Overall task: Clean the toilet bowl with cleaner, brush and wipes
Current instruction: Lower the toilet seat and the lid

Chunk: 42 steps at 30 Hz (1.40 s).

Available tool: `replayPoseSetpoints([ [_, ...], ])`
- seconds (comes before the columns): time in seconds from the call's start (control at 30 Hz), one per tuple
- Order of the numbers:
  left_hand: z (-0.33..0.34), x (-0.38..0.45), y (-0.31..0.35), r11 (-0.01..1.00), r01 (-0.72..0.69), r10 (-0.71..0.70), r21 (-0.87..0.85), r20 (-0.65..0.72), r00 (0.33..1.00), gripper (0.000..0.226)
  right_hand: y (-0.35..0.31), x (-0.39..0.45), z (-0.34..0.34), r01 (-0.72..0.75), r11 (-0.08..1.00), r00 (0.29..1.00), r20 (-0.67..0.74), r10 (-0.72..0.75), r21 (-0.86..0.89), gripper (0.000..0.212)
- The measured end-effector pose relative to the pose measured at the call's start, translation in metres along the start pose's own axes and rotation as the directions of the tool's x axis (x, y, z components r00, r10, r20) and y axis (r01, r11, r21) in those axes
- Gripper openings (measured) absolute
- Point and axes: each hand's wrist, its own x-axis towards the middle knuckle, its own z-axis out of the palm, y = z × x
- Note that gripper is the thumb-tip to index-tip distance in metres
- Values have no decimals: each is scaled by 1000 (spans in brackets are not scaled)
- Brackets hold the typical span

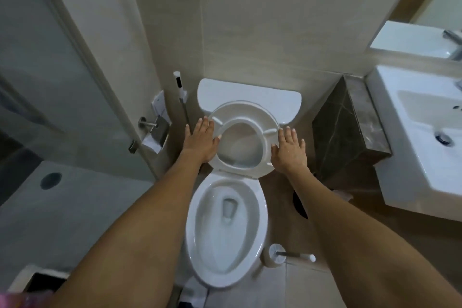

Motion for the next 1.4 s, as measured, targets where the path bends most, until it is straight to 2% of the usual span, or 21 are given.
replayPoseSetpoints([
  [0.13,-3,44,-13,998,-53,52,16,39,998,61,-10,36,2,-51,998,999,17,50,42,57],
  [0.33,-14,114,-12,982,-175,174,75,22,984,62,-29,95,4,-81,996,997,-12,82,38,57],
  [0.5,-11,150,1,968,-249,247,34,49,968,60,-40,124,16,-92,995,996,-4,92,32,59],
  [0.8,2,194,0,971,-231,234,-63,58,970,59,-41,157,28,-128,988,990,-49,133,90,59],
  [0.93,14,191,2,956,-243,255,-165,55,965,56,-45,154,37,-136,971,985,-78,154,195,56],
  [1.2,38,149,-5,929,-287,279,-233,-68,958,56,-49,107,49,-110,976,979,-147,138,189,56],
  [1.27,45,133,-9,929,-307,298,-205,-77,952,57,-47,90,54,-81,984,982,-155,107,160,57],
  [1.4,60,93,-18,941,-337,333,-42,-77,940,58,-41,49,66,3,996,985,-170,11,87,61],
])
